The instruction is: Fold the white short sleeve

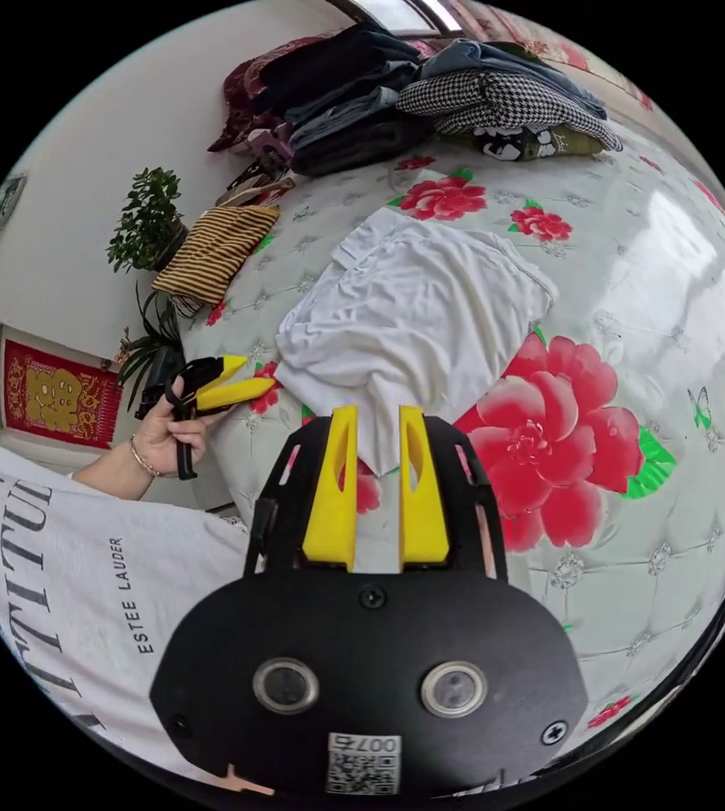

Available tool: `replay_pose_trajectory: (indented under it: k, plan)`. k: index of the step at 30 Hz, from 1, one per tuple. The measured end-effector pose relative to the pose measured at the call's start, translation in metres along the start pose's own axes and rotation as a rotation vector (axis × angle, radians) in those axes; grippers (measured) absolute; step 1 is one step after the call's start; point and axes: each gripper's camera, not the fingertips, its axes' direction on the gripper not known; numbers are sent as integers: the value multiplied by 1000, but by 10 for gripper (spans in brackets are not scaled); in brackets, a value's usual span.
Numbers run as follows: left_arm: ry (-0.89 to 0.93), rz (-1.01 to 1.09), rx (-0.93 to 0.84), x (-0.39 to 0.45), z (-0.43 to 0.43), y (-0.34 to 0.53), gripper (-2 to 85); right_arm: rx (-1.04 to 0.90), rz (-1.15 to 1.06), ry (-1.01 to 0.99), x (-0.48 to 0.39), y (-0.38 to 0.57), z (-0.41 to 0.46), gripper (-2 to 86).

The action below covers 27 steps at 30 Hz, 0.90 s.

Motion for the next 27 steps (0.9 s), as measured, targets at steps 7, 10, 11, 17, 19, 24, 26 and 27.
replay_pose_trajectory:
  k: [7,10,11,17,19,24,26,27]
  plan:
    - [-39,4,-44,7,8,-8,142,-120,-147,246,-28,-30,58,12]
    - [-52,-3,-42,8,6,-9,141,-108,-202,249,-32,-24,42,2]
    - [-69,10,-19,11,1,-10,142,-92,-224,224,-32,-18,32,1]
    - [-139,118,-8,32,-4,-28,144,-79,-243,174,-22,-8,13,-1]
    - [-160,139,-21,37,3,-36,134,-108,-233,179,-15,-11,19,-1]
    - [-286,214,-116,51,23,-42,3,-100,-270,203,-9,-18,4,0]
    - [-304,245,-122,53,17,-36,-3,-101,-282,214,-5,-17,-2,0]
    - [-326,238,-109,51,11,-30,-4,-110,-284,210,-1,-15,-3,2]
